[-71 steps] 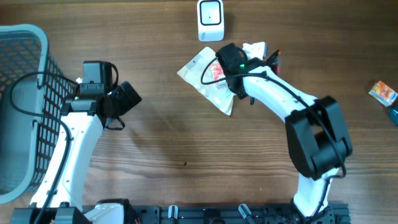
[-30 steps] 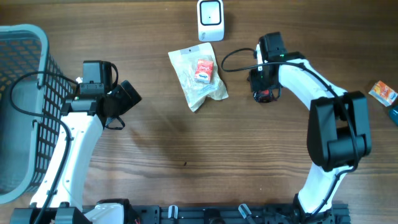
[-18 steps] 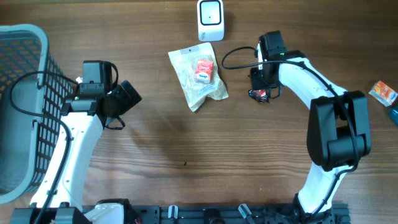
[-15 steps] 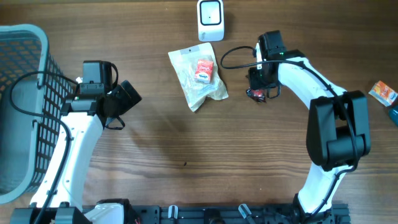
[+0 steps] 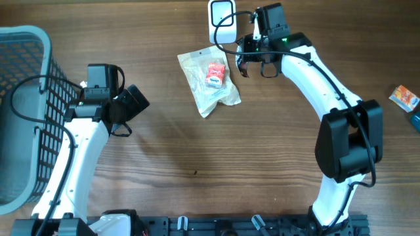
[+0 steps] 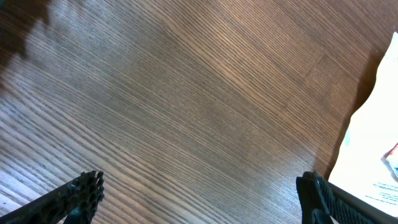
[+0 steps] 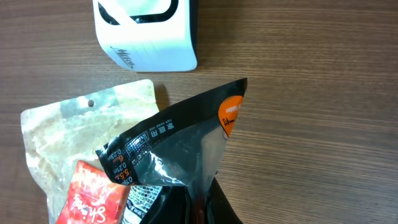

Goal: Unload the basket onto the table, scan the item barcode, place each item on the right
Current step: 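Raise the wrench package toward the white scanner, then hold the wrench package label in front of the scanner, then carry the wrench package to the right table edge and release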

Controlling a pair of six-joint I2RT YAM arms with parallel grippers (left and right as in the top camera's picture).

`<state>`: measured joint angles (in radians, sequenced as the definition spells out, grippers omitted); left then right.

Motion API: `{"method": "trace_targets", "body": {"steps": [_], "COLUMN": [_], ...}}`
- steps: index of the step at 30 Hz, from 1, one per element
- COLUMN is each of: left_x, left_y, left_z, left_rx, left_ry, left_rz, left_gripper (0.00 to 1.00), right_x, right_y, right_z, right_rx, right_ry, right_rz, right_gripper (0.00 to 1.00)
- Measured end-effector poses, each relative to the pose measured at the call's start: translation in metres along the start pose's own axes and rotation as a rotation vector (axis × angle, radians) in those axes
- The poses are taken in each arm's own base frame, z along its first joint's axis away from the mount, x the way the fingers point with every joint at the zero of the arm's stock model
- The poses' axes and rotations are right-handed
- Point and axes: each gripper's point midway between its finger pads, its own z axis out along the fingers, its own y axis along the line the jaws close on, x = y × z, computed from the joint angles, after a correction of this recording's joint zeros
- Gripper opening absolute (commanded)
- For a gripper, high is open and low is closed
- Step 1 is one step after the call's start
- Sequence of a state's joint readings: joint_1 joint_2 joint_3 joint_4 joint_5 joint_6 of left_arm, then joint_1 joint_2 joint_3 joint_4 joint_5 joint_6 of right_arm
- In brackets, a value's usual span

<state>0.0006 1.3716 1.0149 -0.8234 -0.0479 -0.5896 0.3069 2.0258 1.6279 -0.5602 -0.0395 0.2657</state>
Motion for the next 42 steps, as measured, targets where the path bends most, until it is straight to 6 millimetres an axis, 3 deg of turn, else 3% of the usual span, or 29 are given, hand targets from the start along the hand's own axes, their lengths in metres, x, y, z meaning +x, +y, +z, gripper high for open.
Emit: {"method": "trace_targets", "body": {"steps": [4, 6, 10, 14, 16, 21, 26, 30, 32, 34, 37, 39, 40, 41, 42], "left_x": [0.0, 0.0, 0.0, 0.0, 0.0, 0.0, 0.001, 0.001, 0.001, 0.001, 0.0, 0.001, 0.0, 0.001, 0.0], "left_y": [0.0, 0.0, 0.0, 0.0, 0.0, 0.0, 0.0, 0.0, 0.0, 0.0, 0.0, 0.001, 0.0, 0.001, 0.0], "left_z": [0.0, 0.0, 0.0, 0.0, 0.0, 0.0, 0.0, 0.0, 0.0, 0.0, 0.0, 0.0, 0.0, 0.0, 0.0], "left_rx": [0.0, 0.0, 0.0, -0.001, -0.002, -0.002, -0.002, -0.002, -0.002, -0.002, -0.001, -0.002, -0.002, -0.002, -0.001], "left_ry": [0.0, 0.0, 0.0, 0.002, 0.002, 0.002, 0.002, 0.002, 0.002, 0.002, 0.001, 0.003, 0.002, 0.002, 0.002], "left_rz": [0.0, 0.0, 0.0, 0.0, 0.0, 0.0, 0.0, 0.0, 0.0, 0.0, 0.0, 0.0, 0.0, 0.0, 0.0], "left_gripper": [1.0, 1.0, 1.0, 1.0, 1.0, 1.0, 1.0, 1.0, 1.0, 1.0, 1.0, 1.0, 1.0, 1.0, 1.0], "right_x": [-0.007, -0.031, -0.084, -0.132, -0.143, -0.131, -0.126, -0.122, -0.131, -0.129, -0.12, -0.12, -0.117, -0.115, -0.099], "right_y": [-0.009, 0.005, 0.051, 0.061, 0.062, 0.048, 0.072, 0.079, 0.063, 0.042, -0.021, -0.099, -0.153, -0.187, -0.247], "right_z": [-0.001, -0.004, -0.025, -0.046, -0.04, 0.015, 0.019, 0.022, 0.01, 0.009, 0.005, -0.031, -0.061, -0.08, -0.109], "right_rx": [0.106, 0.13, 0.091, 0.09, 0.127, 0.332, 0.422, 0.419, 0.489, 0.54, 0.606, 0.68, 0.729, 0.762, 0.825], "right_ry": [-0.048, -0.161, -0.421, -0.649, -0.714, -0.691, -0.699, -0.714, -0.757, -0.728, -0.597, -0.527, -0.508, -0.502, -0.468], "right_rz": [-0.025, -0.07, -0.113, -0.135, -0.208, -0.532, -0.771, -0.726, -0.583, -0.493, -0.296, -0.075, 0.083, 0.167, 0.313], "right_gripper": [0.05, 0.04, 0.05, 0.05, 0.05, 0.04, 0.05, 0.04, 0.04, 0.05, 0.05, 0.05, 0.05, 0.04, 0.05]}}
